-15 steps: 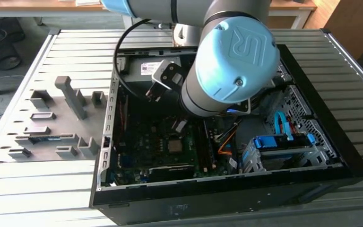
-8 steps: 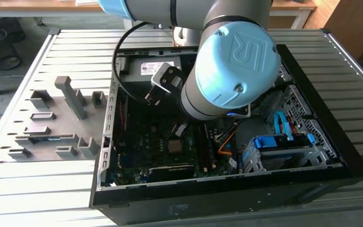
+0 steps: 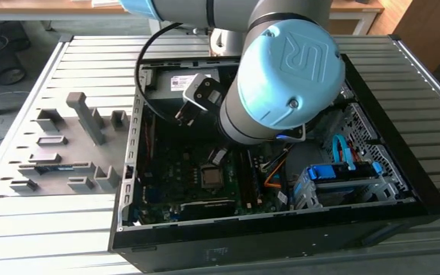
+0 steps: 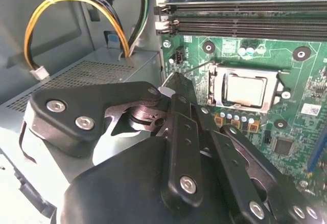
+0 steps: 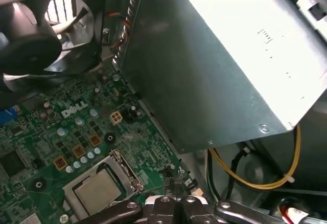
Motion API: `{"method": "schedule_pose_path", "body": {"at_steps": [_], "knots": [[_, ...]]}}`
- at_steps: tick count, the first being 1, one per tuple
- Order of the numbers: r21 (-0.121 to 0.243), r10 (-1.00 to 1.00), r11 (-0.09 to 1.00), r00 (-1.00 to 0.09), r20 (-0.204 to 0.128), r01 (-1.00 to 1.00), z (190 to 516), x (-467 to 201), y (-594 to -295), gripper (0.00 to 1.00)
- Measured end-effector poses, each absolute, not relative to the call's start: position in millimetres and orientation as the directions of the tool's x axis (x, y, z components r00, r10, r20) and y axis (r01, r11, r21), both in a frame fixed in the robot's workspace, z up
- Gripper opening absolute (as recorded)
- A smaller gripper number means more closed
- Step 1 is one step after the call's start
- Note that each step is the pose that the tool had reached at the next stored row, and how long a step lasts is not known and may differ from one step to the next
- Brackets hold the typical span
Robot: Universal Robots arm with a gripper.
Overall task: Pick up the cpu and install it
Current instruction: 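Close the cpu cover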
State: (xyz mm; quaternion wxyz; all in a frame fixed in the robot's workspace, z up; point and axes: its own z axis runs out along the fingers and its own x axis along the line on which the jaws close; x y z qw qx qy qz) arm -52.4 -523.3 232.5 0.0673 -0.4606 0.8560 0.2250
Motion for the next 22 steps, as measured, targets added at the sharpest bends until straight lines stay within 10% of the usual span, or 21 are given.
{"method": "schedule_pose_path", "body": {"at_steps": [22], "knots": [[0.266, -0.794, 0.507, -0.564, -0.226, -0.820, 257.3, -51.7, -513.6, 0.10]]}}
